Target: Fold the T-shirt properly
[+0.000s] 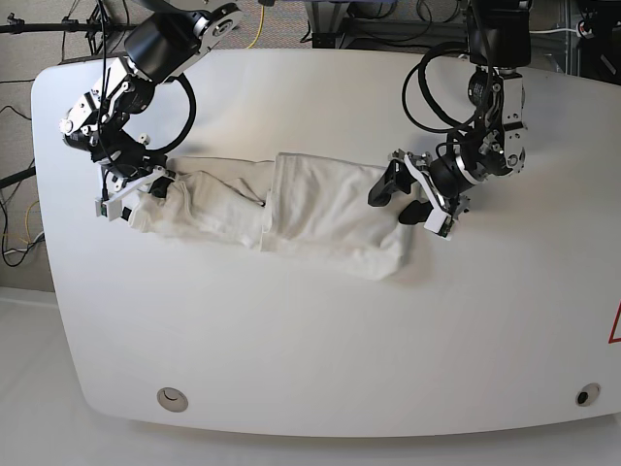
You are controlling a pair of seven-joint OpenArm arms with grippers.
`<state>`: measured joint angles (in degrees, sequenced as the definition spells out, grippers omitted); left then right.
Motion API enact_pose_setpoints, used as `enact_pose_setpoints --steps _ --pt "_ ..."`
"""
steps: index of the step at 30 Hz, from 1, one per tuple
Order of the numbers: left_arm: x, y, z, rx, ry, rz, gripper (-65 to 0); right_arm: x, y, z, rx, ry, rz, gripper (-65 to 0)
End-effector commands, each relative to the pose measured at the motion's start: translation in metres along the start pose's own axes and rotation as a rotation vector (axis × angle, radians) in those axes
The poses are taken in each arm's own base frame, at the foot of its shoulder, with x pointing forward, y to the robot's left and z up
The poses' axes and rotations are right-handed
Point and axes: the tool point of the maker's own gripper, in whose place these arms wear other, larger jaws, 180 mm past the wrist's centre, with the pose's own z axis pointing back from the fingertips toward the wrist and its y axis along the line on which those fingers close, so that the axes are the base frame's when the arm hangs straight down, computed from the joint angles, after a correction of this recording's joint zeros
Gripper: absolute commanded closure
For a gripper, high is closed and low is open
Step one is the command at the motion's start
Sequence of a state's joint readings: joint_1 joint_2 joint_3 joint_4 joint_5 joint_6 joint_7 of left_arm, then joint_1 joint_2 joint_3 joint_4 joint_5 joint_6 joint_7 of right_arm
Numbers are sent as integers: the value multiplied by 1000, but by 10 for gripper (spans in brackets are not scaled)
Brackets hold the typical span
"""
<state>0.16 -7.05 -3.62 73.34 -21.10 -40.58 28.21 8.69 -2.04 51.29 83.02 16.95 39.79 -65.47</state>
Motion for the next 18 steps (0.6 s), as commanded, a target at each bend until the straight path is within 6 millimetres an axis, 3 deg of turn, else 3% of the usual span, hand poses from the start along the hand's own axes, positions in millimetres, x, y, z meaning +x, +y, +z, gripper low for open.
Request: enact_pose_setpoints --steps 1,12,18 --pt "-16 5 2 25 90 -23 -409 9 1 2 1 -14 19 0" --pt "-15 6 1 26 88 -24 -409 11 3 3 2 -18 25 0" --pt "-15 5 1 25 87 -24 -409 19 17 7 5 -24 114 0"
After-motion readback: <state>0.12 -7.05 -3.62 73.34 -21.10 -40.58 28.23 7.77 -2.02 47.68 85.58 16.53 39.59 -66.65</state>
